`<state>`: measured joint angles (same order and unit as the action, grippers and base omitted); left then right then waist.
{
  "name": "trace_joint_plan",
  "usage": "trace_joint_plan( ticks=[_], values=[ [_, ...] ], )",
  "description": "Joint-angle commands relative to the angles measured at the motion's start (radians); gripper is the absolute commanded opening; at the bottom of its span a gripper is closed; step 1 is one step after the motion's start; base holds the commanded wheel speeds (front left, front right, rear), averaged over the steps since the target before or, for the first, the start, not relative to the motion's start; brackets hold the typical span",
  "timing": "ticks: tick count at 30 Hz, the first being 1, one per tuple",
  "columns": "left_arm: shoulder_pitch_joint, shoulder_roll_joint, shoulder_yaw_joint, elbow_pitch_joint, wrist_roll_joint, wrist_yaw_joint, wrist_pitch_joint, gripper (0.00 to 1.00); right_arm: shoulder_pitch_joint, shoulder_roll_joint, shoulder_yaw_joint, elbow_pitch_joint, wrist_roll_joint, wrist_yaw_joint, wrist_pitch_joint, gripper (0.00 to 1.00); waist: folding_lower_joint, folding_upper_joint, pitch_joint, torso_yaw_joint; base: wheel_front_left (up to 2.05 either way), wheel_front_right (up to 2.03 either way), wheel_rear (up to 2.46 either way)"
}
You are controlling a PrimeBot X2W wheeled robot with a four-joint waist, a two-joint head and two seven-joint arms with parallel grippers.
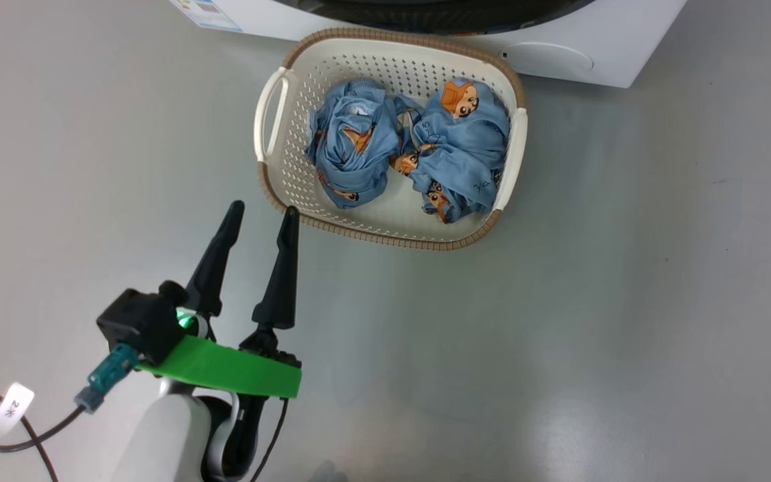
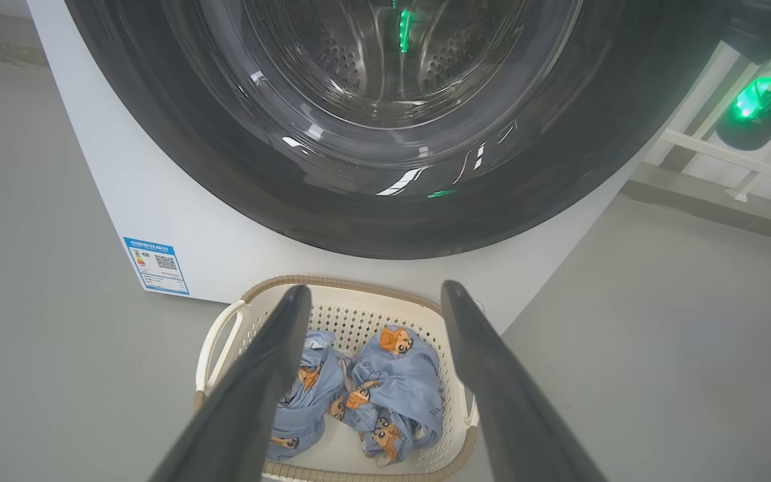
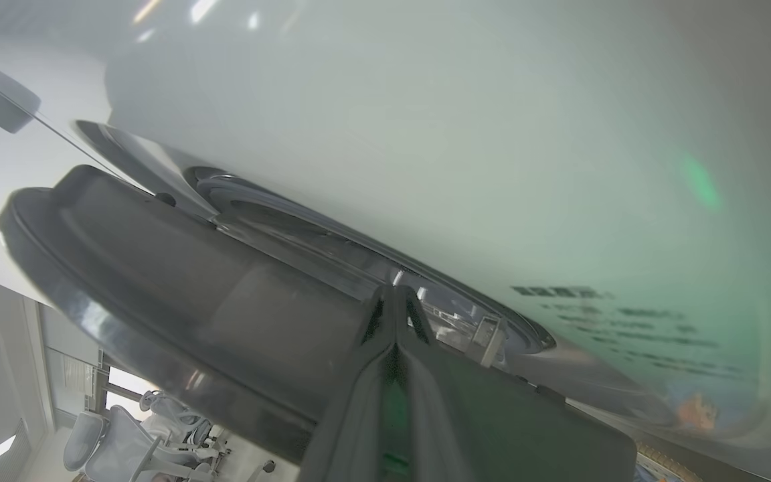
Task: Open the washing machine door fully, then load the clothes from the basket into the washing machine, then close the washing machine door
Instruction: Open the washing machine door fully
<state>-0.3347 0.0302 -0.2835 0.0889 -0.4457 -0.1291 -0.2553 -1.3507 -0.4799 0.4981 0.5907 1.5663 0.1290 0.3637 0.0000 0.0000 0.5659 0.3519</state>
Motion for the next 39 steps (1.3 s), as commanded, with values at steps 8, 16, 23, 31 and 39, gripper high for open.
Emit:
trace_joint_plan(
  ticks=[8,16,23,31,39],
  values=[
    [-0.014,0.020,0.024,-0.025,-0.003,-0.002,-0.006,1.00,0.032,0.038,0.033,-0.036,0.002,0.002,0.040,0.00,0.0000,0.0000,-0.012,-0.001,0.00,0.00,0.00],
    [-0.004,0.020,0.024,-0.020,0.010,-0.002,-0.006,1.00,0.089,0.051,0.054,-0.086,0.013,0.002,0.066,0.00,0.0000,0.0000,-0.040,-0.015,0.00,0.00,0.00],
    [0.016,0.020,0.028,-0.011,0.029,-0.002,-0.006,1.00,0.169,0.063,0.087,-0.142,0.016,0.002,0.090,0.00,0.0000,0.0000,-0.087,-0.037,0.00,0.00,0.00],
    [0.051,0.020,0.031,-0.002,0.047,-0.002,-0.006,1.00,0.260,0.082,0.115,-0.207,0.022,0.002,0.104,0.00,0.0000,0.0000,-0.146,-0.055,0.00,0.00,0.00],
    [0.096,0.020,0.034,0.003,0.060,-0.002,-0.006,1.00,0.354,0.100,0.150,-0.261,0.022,0.002,0.126,0.00,0.0000,0.0000,-0.209,-0.057,0.00,0.00,0.00]
  ],
)
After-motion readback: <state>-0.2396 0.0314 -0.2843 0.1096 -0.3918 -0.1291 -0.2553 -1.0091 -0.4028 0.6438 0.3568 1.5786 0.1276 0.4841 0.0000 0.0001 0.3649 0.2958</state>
